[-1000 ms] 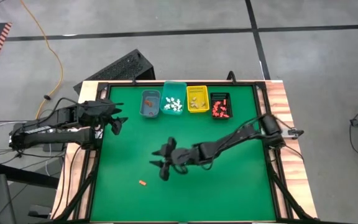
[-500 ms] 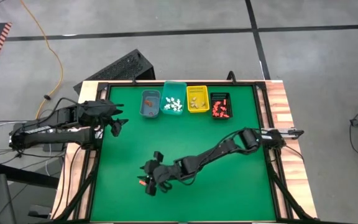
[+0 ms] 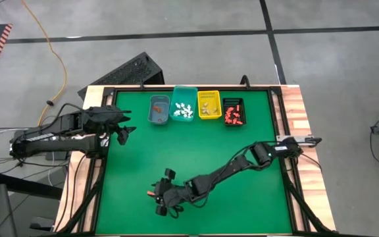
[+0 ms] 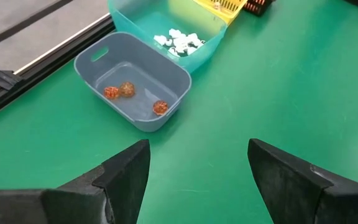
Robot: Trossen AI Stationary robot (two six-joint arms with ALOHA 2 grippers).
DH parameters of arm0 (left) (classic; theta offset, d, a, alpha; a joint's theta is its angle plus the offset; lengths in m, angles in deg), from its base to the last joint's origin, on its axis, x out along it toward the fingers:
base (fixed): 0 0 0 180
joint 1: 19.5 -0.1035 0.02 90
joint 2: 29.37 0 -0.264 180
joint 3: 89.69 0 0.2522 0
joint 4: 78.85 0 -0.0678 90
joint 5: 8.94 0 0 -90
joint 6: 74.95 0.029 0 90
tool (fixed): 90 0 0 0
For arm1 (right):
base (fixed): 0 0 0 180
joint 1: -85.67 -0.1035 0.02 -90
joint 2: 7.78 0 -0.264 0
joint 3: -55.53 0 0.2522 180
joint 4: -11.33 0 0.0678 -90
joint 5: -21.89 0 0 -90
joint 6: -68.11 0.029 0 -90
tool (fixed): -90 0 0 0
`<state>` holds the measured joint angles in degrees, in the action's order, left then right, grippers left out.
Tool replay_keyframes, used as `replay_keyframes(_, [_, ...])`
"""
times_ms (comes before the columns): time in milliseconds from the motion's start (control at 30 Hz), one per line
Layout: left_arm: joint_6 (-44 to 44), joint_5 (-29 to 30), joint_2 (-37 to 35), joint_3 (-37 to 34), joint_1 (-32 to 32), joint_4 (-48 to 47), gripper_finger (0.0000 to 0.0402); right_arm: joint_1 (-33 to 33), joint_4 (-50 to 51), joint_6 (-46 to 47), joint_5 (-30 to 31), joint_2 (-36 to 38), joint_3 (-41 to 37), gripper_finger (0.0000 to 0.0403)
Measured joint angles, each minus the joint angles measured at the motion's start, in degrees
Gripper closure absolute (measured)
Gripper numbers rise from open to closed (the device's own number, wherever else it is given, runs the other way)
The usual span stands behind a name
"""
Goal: Sort Halloween decoration
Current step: Put the orange skeleton toy into the black bin
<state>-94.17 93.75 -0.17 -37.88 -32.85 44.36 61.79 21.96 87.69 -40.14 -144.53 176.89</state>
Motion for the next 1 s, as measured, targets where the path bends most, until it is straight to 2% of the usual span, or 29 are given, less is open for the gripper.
replay_keyframes(433, [-0.7, 0.1, 0.0, 0.0, 0.0, -0.1, 0.0141, 0.6, -7.4, -1.5, 0.8, -4.0, 1.2, 0.0219])
replay_keyframes(1000, [-0.3, 0.1, 0.0, 0.0, 0.0, -0.1, 0.0141, 1.0, -7.2, -1.9, -1.1, -5.2, 1.5, 0.0219])
